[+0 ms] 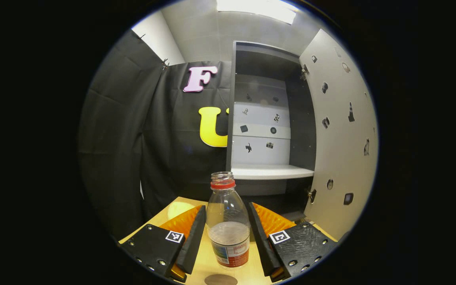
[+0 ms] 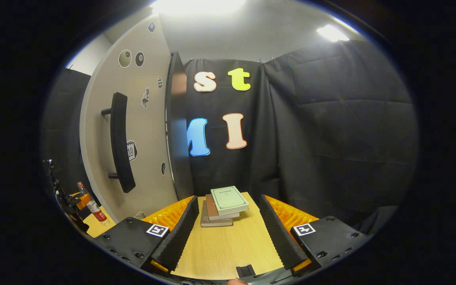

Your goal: Open the cabinet door with the right hand, grasp the bottle in the cabinet with the left hand and place it on the coaster, then close the cabinet door with the right hand.

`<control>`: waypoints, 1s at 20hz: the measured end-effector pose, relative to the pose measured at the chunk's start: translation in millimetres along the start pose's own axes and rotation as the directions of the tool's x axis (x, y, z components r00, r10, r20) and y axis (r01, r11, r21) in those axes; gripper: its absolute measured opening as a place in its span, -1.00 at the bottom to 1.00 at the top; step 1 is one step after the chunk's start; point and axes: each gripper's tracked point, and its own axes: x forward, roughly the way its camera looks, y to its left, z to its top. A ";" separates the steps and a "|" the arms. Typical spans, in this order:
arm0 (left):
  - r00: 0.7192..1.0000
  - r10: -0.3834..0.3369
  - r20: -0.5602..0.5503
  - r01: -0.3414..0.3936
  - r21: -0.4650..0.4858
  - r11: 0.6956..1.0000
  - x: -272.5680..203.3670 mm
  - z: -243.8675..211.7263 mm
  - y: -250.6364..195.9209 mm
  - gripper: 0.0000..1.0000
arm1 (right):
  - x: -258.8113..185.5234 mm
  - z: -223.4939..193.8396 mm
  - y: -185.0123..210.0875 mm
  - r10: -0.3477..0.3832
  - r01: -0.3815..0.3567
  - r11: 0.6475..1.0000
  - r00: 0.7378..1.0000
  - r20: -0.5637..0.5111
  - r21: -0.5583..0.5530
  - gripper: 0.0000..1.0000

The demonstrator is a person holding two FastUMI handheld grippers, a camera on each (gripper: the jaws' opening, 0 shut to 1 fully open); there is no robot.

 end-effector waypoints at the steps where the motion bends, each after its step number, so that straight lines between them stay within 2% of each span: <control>1: 1.000 0.006 -0.001 -0.006 0.000 1.000 -2.2 -8.7 0.6 0.22 | -0.3 -0.1 -0.3 0.001 -0.001 1.000 1.000 -0.001 -0.006 0.96; 9: 0.997 0.067 -0.050 -0.067 -0.007 0.998 -17.7 -76.4 15.8 0.22 | -5.5 -7.0 -5.5 0.013 -0.015 0.998 0.999 -0.031 -0.066 0.96; 20: 0.987 0.119 -0.111 -0.121 -0.013 0.993 -26.1 -144.3 28.5 0.22 | -5.8 -7.5 -4.7 0.011 -0.013 0.998 0.999 -0.041 -0.059 0.96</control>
